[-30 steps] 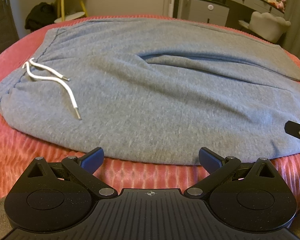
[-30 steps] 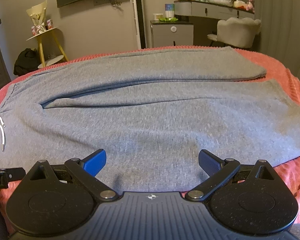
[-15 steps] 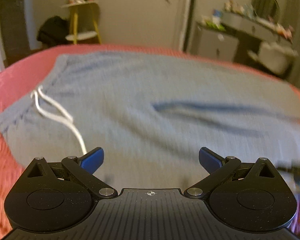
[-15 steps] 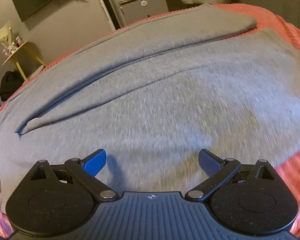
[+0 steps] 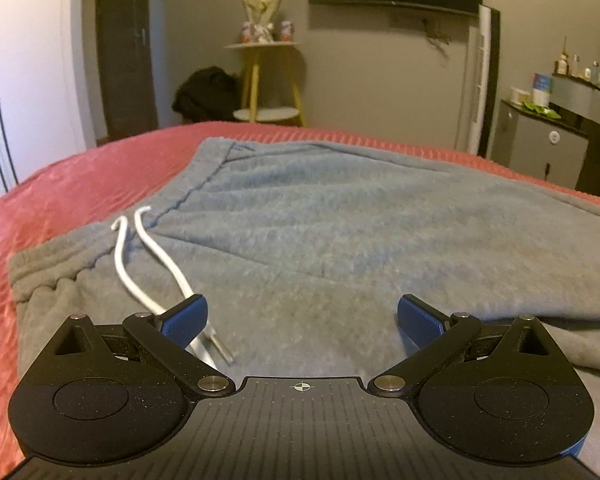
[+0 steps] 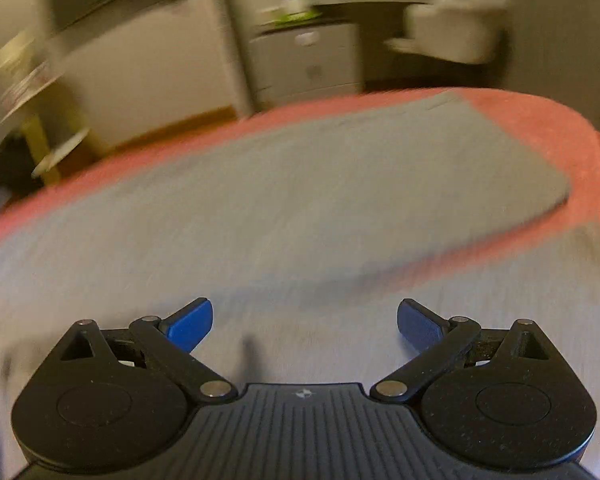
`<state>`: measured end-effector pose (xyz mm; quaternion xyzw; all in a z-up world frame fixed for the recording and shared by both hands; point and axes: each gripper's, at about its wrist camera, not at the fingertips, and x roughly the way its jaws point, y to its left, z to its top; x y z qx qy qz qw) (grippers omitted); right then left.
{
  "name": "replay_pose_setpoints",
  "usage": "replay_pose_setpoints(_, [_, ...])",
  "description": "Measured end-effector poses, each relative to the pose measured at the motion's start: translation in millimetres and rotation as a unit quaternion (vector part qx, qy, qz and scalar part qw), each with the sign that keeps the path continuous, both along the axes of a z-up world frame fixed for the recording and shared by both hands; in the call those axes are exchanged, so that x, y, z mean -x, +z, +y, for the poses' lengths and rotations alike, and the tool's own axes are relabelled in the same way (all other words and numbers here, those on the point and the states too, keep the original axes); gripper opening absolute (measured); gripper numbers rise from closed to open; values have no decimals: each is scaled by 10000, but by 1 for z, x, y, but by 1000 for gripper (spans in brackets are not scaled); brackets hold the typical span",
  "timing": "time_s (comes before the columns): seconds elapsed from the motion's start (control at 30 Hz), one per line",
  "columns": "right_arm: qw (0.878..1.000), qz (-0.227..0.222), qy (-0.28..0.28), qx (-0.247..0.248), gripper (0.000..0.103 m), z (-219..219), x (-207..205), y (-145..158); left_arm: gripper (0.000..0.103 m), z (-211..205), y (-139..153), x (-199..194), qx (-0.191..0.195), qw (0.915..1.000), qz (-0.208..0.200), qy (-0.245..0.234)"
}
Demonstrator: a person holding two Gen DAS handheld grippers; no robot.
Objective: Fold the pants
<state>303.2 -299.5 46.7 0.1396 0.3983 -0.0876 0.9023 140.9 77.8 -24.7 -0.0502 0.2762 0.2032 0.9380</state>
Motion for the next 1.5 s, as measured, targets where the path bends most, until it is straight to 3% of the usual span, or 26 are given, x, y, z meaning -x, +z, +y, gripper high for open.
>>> replay_pose_setpoints(0.1, [9961, 151, -847, -203, 96, -37, -85, -5, 103, -4, -12, -4, -182, 9998, 95, -21])
replay_pose_setpoints(0.17, [9918, 144, -1176, -484, 89, -53, -125, -8, 103, -8, -20, -7, -275, 9989, 360, -75])
replay_pose_setpoints(0.23, [9852, 115, -1500, -821, 87, -66, -161, -13, 103, -11, -25, -8, -363, 9987, 361, -88])
replay_pose_setpoints(0.33, [9760, 228, -2021, -774, 68, -80, -200, -26, 103, -11, -31, -5, -335, 9990, 273, -77])
replay_pose_setpoints(0.37, [9739, 287, -2115, -772, 61, -81, -203, -35, 103, -10, -32, -5, -300, 9991, 284, -81])
replay_pose_setpoints(0.43, [9655, 382, -2391, -958, 60, -90, -211, -50, 103, -7, -32, -6, -182, 9994, 282, -99])
replay_pose_setpoints(0.57, [9617, 269, -2585, -867, 61, -90, -212, -54, 103, -3, -33, -3, -11, 9997, 238, -109])
replay_pose_setpoints(0.63, [9600, 172, -2634, -940, 70, -89, -214, -52, 103, -4, -33, -2, -7, 9997, 232, -102])
replay_pose_setpoints(0.7, [9652, 208, -2517, -670, 71, -81, -215, -57, 103, -4, -34, -1, -7, 9997, 212, -97])
replay_pose_setpoints(0.77, [9665, 309, -2536, -240, 37, -74, -212, -58, 103, -3, -34, -2, 24, 9997, 220, -102])
replay_pose_setpoints(0.8, [9676, 225, -2496, -313, 30, -76, -206, -57, 103, -3, -34, -2, 43, 9997, 219, -105])
replay_pose_setpoints(0.83, [9686, 155, -2431, -498, 9, -80, -201, -54, 103, -1, -34, -3, 74, 9997, 215, -107])
replay_pose_setpoints(0.93, [9706, -261, -2226, -883, 6, -92, -167, -32, 103, 2, -34, -5, 185, 9995, 238, -106])
replay_pose_setpoints(1.03, [9642, -990, -2112, -1264, 5, -98, -96, -12, 103, 3, -34, -6, 231, 9993, 264, -100])
replay_pose_setpoints(1.1, [9527, -1423, -2216, -1518, 5, -95, -23, -11, 103, 4, -32, -7, 286, 9991, 283, -99])
replay_pose_setpoints(1.17, [9475, -1569, -2344, -1507, 5, -86, 36, -22, 103, 5, -29, -6, 352, 9990, 268, -118])
replay_pose_setpoints(1.23, [9456, -1412, -2539, -1462, 6, -69, 91, -44, 103, 5, -26, -3, 467, 9985, 226, -193])
replay_pose_setpoints(1.3, [9394, -1202, -2750, -1654, 6, -63, 121, -67, 103, 4, -22, 0, 622, 9974, 172, -310])
replay_pose_setpoints(1.37, [9315, -1033, -2825, -2044, 9, -69, 125, -78, 103, 5, -13, 3, 947, 9939, 96, -554])
replay_pose_setpoints(1.43, [9345, -1320, -2581, -2064, 11, -72, 122, -71, 103, 5, 1, 3, 1245, 9896, -12, -717])
replay_pose_setpoints(1.47, [9384, -1434, -2496, -1911, 23, -73, 119, -67, 103, 6, 10, 3, 1427, 9864, -129, -800])
replay_pose_setpoints(1.5, [9381, -1489, -2482, -1904, 29, -74, 120, -68, 103, 6, 18, 1, 1577, 9832, -216, -895])
